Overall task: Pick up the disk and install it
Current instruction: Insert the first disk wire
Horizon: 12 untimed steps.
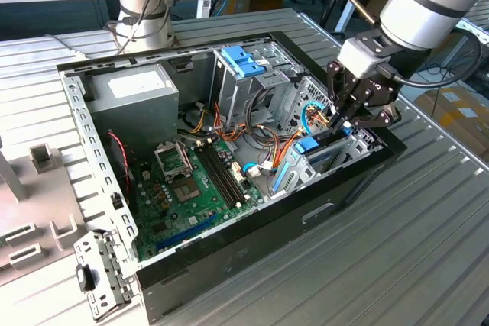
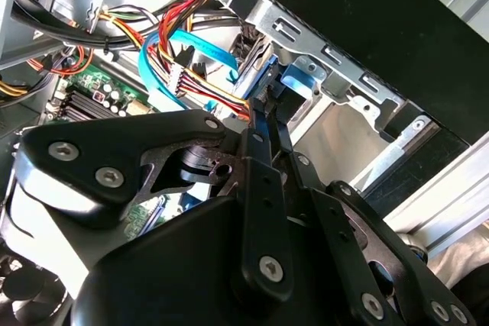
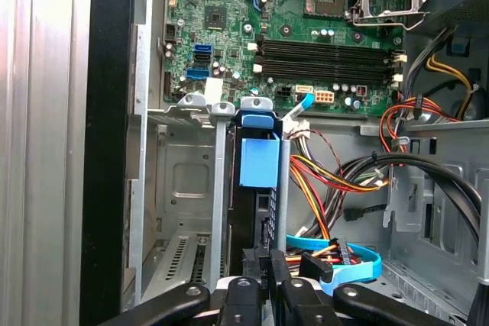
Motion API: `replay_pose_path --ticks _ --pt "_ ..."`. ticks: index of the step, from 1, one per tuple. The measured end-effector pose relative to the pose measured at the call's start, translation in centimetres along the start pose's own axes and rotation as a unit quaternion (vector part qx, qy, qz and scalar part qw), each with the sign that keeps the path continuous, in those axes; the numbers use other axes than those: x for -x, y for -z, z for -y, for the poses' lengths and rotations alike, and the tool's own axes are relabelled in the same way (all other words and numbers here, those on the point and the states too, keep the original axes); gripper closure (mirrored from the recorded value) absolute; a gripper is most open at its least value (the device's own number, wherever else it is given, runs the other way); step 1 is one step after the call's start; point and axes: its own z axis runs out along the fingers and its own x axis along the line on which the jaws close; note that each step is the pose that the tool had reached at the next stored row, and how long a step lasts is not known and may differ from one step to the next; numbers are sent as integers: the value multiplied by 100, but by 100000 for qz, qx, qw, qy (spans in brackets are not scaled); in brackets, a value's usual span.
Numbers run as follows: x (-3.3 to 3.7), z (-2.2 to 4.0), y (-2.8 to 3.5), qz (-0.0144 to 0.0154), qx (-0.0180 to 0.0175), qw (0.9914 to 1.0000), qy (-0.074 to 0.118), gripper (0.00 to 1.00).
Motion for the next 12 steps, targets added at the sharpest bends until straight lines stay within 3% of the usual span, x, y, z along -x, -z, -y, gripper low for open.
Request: replay_pose_path --ticks 12 --pt "13 5 17 119 -3 100000 -3 83"
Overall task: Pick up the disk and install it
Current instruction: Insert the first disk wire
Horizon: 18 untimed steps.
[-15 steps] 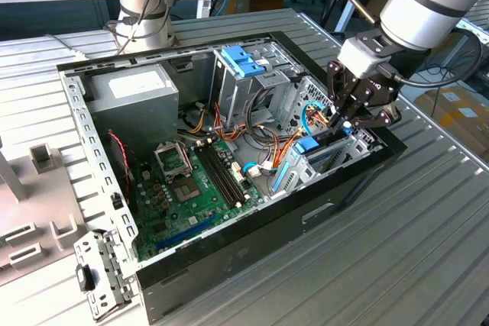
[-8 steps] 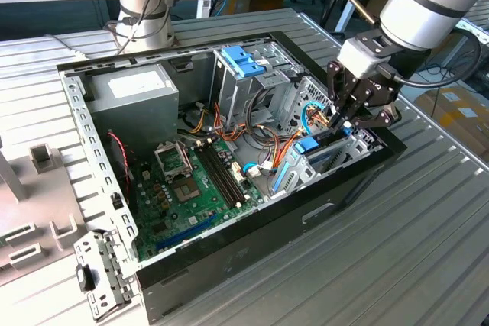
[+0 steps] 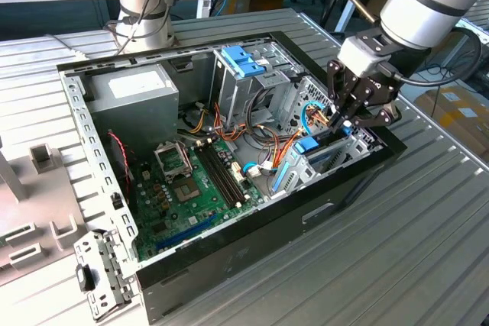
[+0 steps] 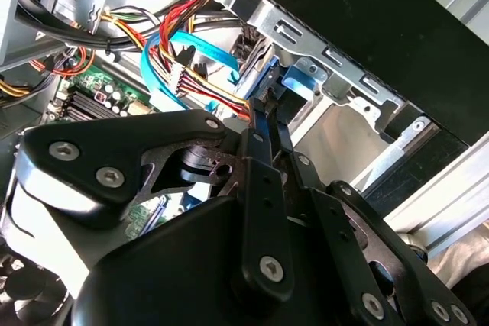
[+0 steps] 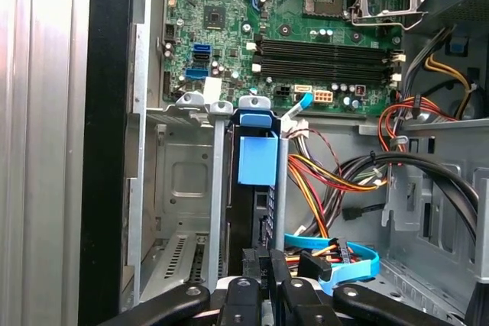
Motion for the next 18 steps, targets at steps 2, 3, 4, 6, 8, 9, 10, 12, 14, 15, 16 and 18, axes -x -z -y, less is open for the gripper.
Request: replay_pose_path --ticks 2,3,4,6,8,9,10,12,14,15,16,18 --pt "2 3 0 4 -2 100000 -2 83" --pt "2 3 -1 25 -2 100000 -4 83" --pt "2 3 -1 43 -4 100000 -1 83" --pt "2 4 -1 213 -11 100000 0 83" --pt "2 3 -4 482 -20 99999 7 83" --pt "2 1 -4 559 -23 99998 7 83" --pt "2 -1 -6 633 -27 99998 2 83" --pt "-7 -2 -5 661 -27 99998 2 83" --pt "-16 -3 -5 866 -35 99996 0 83" --pt "-22 -4 -4 1149 -46 99993 -4 83" --pt "-24 -4 -4 1332 -54 99991 -3 83" --pt "-29 -4 -3 1737 -69 99985 2 83"
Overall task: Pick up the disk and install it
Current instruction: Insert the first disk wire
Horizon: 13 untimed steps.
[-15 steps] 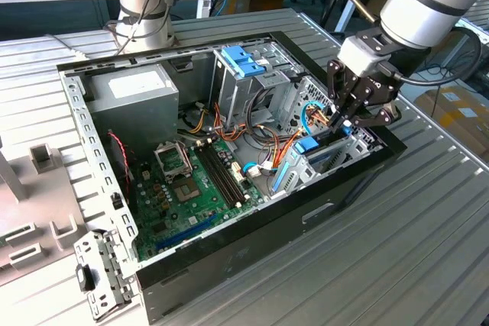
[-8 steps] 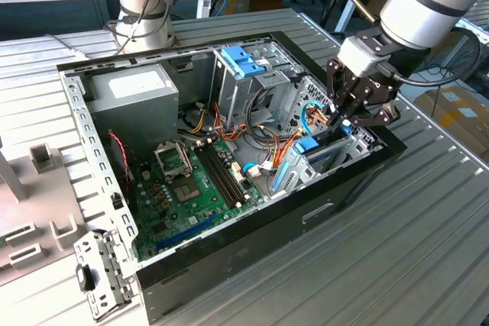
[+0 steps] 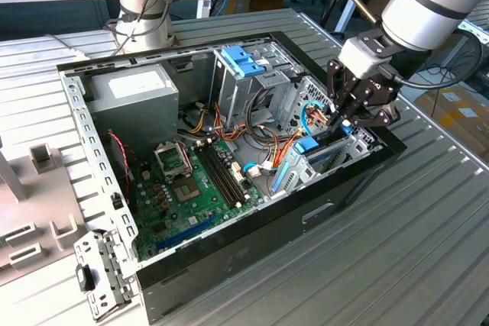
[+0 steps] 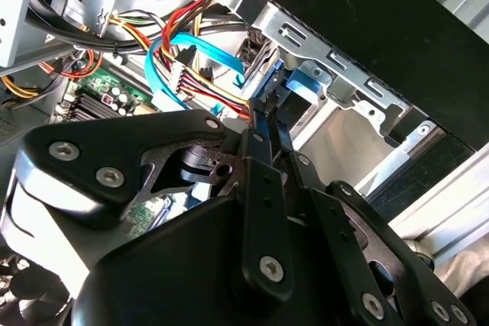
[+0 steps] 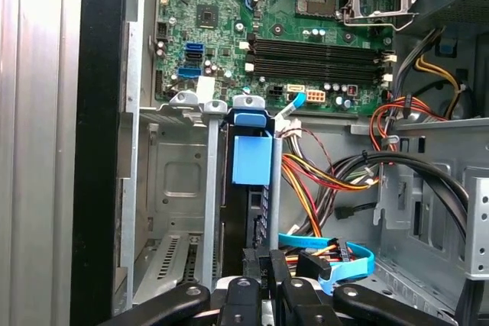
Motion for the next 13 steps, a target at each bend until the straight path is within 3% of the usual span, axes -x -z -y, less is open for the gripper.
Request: replay_pose_path --ticks 5,13 --pt "-27 -1 3 677 -26 99998 3 83" --pt "-71 -3 5 960 -36 99995 4 83"
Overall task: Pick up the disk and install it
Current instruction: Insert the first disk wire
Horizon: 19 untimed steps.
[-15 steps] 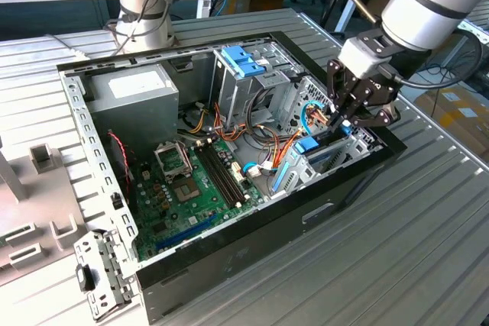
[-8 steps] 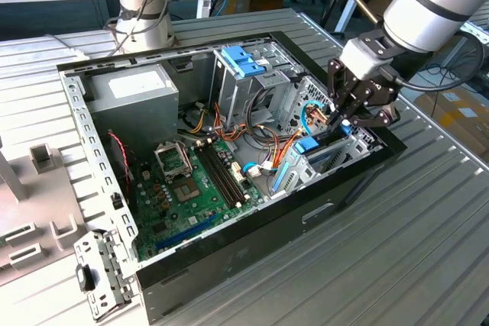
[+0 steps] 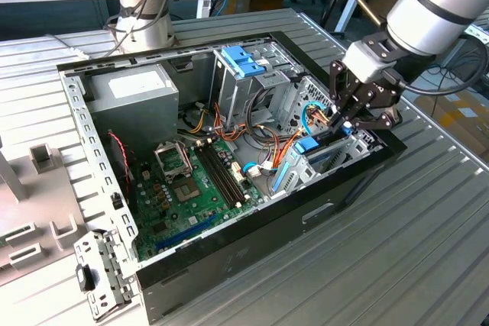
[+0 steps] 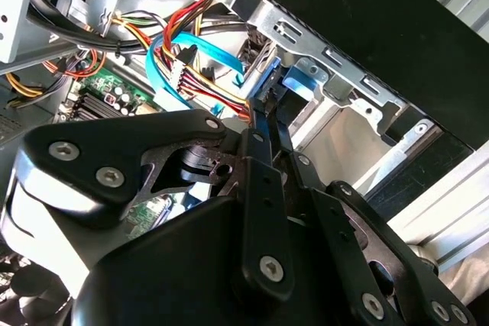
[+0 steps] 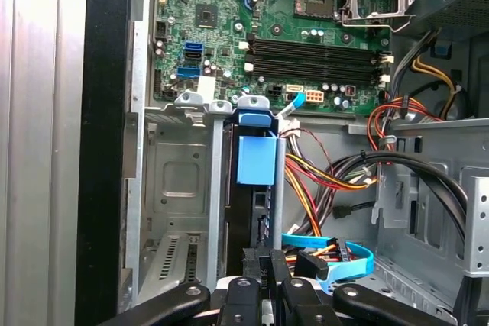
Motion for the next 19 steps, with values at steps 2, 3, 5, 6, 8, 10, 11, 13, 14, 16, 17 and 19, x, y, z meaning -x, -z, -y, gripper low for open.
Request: replay_pose_path --ticks 2,3,5,6,8,10,11,13,14,16,17,19 --pt "-8 0 0 20 -1 100000 0 83" --pt "-10 0 -1 40 -3 100000 -1 83" --pt "-15 0 -5 79 -4 100000 1 83" --pt "-15 0 -7 89 -4 100000 1 83" --pt "-18 -1 -13 127 -5 100000 1 83" --pt "-21 -1 -20 161 -4 100000 1 83" --pt "-23 -1 -25 172 -6 100000 1 83" --pt "-24 -1 -29 175 -6 100000 -1 83" --pt "-25 -1 -31 189 -6 100000 0 83" --pt "-26 -1 -33 243 -9 100000 0 83" --pt "-26 -1 -34 258 -8 100000 -1 83" --pt "-26 -1 -33 326 -15 99999 1 83"
